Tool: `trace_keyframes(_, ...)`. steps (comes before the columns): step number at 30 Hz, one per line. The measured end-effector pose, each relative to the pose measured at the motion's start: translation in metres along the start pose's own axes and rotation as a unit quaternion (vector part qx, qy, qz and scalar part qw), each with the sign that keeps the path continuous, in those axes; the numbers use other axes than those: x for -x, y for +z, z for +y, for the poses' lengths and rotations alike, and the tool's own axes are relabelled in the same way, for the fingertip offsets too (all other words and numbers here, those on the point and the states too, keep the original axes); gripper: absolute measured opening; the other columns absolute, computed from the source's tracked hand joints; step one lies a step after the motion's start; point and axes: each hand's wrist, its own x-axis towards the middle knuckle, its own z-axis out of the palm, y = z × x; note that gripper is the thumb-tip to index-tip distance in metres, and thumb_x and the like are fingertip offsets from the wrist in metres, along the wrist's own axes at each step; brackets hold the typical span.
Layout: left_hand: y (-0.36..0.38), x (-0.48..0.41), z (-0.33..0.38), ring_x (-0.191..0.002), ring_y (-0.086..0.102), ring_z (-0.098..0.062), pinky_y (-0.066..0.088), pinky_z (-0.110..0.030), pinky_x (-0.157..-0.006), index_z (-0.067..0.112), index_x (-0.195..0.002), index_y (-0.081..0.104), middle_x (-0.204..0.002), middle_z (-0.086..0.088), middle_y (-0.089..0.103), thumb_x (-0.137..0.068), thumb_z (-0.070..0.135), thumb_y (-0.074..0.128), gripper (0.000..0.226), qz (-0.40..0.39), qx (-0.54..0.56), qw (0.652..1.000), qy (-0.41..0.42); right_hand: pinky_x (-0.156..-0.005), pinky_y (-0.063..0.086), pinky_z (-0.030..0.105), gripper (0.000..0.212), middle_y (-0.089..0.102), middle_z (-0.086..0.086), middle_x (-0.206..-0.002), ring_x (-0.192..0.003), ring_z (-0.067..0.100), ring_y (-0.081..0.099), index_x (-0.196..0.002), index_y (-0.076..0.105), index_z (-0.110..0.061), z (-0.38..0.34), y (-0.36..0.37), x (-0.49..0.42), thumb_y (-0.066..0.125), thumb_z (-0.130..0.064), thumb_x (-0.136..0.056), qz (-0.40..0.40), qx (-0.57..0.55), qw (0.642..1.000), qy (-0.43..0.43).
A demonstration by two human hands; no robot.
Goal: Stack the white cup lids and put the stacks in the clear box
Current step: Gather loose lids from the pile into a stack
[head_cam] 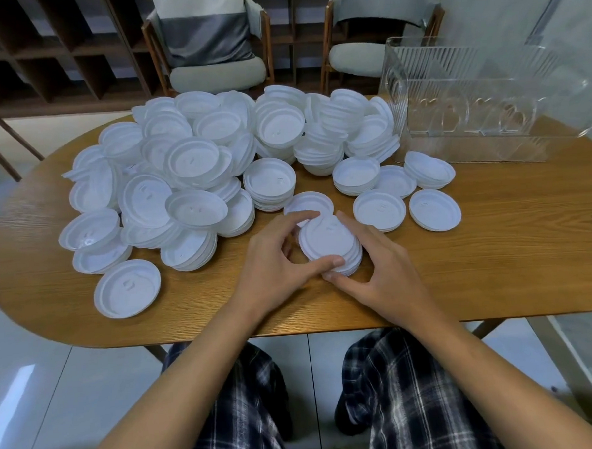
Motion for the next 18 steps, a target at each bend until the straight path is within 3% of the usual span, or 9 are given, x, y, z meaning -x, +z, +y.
trace_keyframes(2,0.0029,-0.0011,-0.0025,-0.094,0.058,-0.004,0.044,-0.013,-0.079,0.027,-0.128,0.068,-0.109,0.010,0.060,-0.066,0.055,0.095,0.073,-0.001,-0.050,0.998,0.030,-0.113,0.040,0.021,0.084,0.055,-0.008,-0.149,-0.140,0.003,0.047,-0.157,0.043,-0.022,0.0009,-0.0001,-0.0002,0.084,-0.041,-0.086,0.001,0.002,1.000,-0.004)
trace_keyframes(4,0.0047,-0.0016,-0.0047,-0.097,0.057,-0.004,0.044,-0.012,-0.081,0.028,-0.127,0.067,-0.117,0.009,0.055,-0.065,0.062,0.092,0.075,-0.009,-0.069,0.997,0.034,-0.113,0.040,0.021,0.081,0.056,-0.008,-0.148,-0.139,0.003,0.048,-0.155,0.046,-0.021,0.0014,-0.0003,-0.0004,0.084,-0.038,-0.086,0.002,0.004,1.000,-0.011)
trace_keyframes(7,0.0014,-0.0012,-0.0041,-0.092,0.060,-0.013,0.046,-0.016,-0.082,0.028,-0.133,0.064,-0.123,0.014,0.059,-0.075,0.047,0.091,0.067,-0.042,-0.029,0.998,0.027,-0.112,0.039,0.016,0.079,0.056,-0.009,-0.146,-0.137,0.002,0.049,-0.154,0.048,-0.021,0.0006,-0.0003,-0.0001,0.084,-0.038,-0.086,0.003,0.000,1.000,-0.013)
trace_keyframes(11,-0.0006,0.0000,-0.0074,-0.091,0.062,-0.019,0.050,-0.023,-0.085,0.027,-0.140,0.062,-0.121,0.016,0.066,-0.077,0.033,0.089,0.069,-0.061,-0.022,0.997,0.039,-0.111,0.036,0.012,0.079,0.056,-0.009,-0.146,-0.137,0.000,0.048,-0.155,0.046,-0.021,-0.0015,-0.0004,0.0000,0.081,-0.042,-0.087,0.004,0.000,1.000,-0.014)
trace_keyframes(14,0.0010,-0.0001,-0.0080,-0.082,0.057,-0.015,0.043,-0.013,-0.077,0.025,-0.137,0.066,-0.115,0.012,0.063,-0.072,0.043,0.094,0.073,-0.031,-0.035,0.998,0.030,-0.108,0.033,0.007,0.090,0.055,-0.014,-0.143,-0.134,-0.005,0.046,-0.157,0.043,-0.023,-0.0025,-0.0012,-0.0001,0.085,-0.048,-0.082,0.001,-0.008,1.000,0.004)
trace_keyframes(18,0.0027,-0.0008,-0.0056,-0.080,0.055,-0.010,0.042,-0.012,-0.073,0.025,-0.125,0.072,-0.107,0.014,0.057,-0.067,0.058,0.092,0.070,-0.024,-0.053,0.998,0.025,-0.110,0.035,0.009,0.102,0.056,-0.011,-0.142,-0.134,0.000,0.047,-0.157,0.044,-0.023,-0.0010,-0.0009,-0.0013,0.089,-0.054,-0.072,-0.002,-0.016,1.000,0.016)
